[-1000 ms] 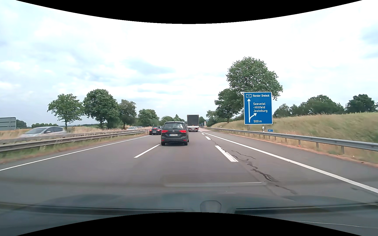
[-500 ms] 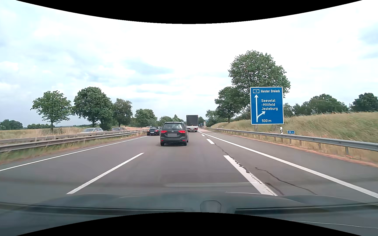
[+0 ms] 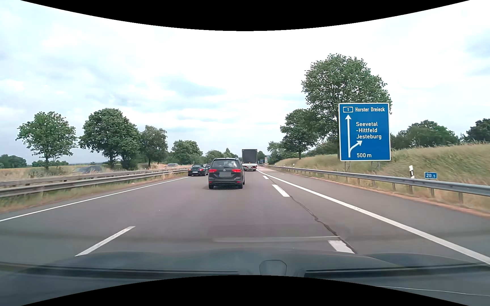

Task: Follow the waypoints while adhering to traffic rules and regulations

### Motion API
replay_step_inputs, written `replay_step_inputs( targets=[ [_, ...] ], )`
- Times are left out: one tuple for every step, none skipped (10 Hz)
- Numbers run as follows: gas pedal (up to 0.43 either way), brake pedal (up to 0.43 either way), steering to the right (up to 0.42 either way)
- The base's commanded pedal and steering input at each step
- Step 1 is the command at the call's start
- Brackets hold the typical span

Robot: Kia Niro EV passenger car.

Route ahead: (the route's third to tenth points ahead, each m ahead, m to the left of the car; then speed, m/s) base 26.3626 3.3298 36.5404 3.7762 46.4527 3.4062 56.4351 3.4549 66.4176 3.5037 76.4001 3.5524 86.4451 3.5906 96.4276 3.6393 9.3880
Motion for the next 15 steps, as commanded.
replay_step_inputs(
  targets=[
    [0.138,0.000,-0.003],
    [0.130,0.000,-0.003],
    [0.130,0.000,-0.002],
    [0.118,0.000,-0.003],
    [0.118,0.000,-0.002],
    [0.118,0.000,-0.002],
    [0.118,0.000,-0.002],
    [0.118,0.000,-0.002],
    [0.118,0.000,-0.002],
    [0.118,0.000,-0.003],
    [0.118,0.000,-0.002],
    [0.118,0.000,-0.002],
    [0.118,0.000,-0.002],
    [0.118,0.000,-0.003],
    [0.118,0.000,-0.003]
  ],
)
